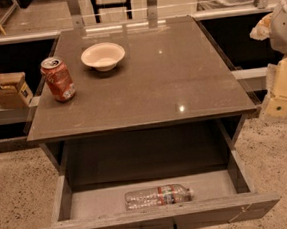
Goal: Pick water bottle from top drawer and place on counter
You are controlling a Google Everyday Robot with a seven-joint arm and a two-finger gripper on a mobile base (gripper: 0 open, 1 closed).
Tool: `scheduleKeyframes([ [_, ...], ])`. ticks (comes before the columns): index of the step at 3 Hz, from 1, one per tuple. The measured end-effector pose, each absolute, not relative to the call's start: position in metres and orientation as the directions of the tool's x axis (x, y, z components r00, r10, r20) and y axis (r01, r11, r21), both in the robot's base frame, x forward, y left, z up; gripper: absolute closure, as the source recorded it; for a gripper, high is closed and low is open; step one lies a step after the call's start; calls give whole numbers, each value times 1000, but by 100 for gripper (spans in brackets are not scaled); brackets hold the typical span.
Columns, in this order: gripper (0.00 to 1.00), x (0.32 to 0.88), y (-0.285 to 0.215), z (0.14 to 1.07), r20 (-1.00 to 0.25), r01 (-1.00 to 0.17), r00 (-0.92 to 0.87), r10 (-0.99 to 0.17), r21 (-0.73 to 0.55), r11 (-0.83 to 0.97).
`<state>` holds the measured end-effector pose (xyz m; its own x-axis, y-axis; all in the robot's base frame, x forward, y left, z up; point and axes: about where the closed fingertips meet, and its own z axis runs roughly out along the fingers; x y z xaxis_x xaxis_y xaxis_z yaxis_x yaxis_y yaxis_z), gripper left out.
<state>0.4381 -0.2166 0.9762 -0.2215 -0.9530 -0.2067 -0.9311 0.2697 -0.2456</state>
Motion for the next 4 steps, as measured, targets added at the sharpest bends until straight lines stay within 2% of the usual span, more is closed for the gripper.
scheduleKeyframes([
  [2,0,440,-194,969,-228,-951,-144,-963,-236,198],
  [3,0,437,-145,933,-267,-975,-30,-963,-203,87],
  [4,0,429,-137,913,-257,-983,-18,-966,-170,64],
])
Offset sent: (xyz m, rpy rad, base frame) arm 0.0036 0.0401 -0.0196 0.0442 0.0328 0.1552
